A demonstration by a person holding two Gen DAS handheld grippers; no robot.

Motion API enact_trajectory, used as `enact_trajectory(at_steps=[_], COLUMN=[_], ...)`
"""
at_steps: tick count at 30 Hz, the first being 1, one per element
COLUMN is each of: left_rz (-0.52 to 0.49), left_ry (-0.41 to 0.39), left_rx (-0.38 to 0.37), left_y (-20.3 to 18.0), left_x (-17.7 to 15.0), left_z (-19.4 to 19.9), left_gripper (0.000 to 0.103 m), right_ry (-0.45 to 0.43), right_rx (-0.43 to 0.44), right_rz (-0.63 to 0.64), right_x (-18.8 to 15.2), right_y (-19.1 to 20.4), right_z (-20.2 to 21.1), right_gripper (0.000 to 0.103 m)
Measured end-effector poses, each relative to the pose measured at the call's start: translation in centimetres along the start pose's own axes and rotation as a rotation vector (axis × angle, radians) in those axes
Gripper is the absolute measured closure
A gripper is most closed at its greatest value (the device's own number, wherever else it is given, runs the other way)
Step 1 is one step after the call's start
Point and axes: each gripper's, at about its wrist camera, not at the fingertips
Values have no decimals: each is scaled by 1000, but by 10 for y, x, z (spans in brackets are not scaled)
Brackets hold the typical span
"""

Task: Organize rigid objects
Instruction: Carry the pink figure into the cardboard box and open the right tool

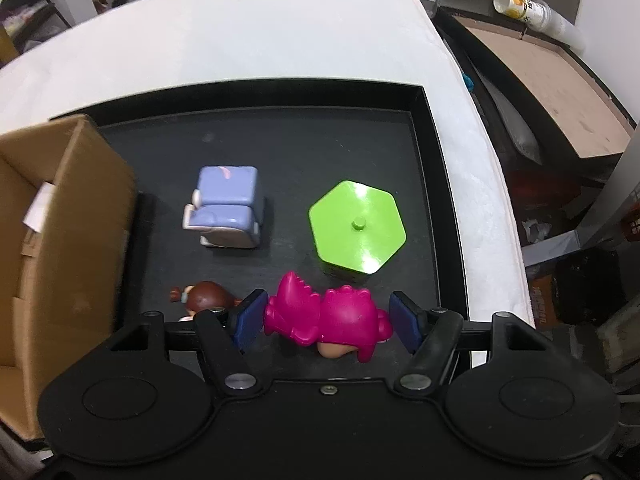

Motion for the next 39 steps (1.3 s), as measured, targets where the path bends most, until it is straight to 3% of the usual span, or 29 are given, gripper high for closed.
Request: enact_trajectory(at_steps=[21, 39], left_rz=[-19, -15], left_ry=[-1, 3], left_rx=[22, 9], left_y=[-4, -2], left_x=[-2, -3], left_z=[2, 1], left_gripper=[96, 96], right_ry=[-128, -206], right_rx=[108, 250], right_rz=[38, 119], right_x=[2, 19], right_y=[24, 71], right_z=[57, 86], right_gripper=[38, 38])
Point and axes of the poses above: each gripper's, at about its wrist camera, not at the fingertips, and z roughly against the way its jaws point, y to its left, x to its top
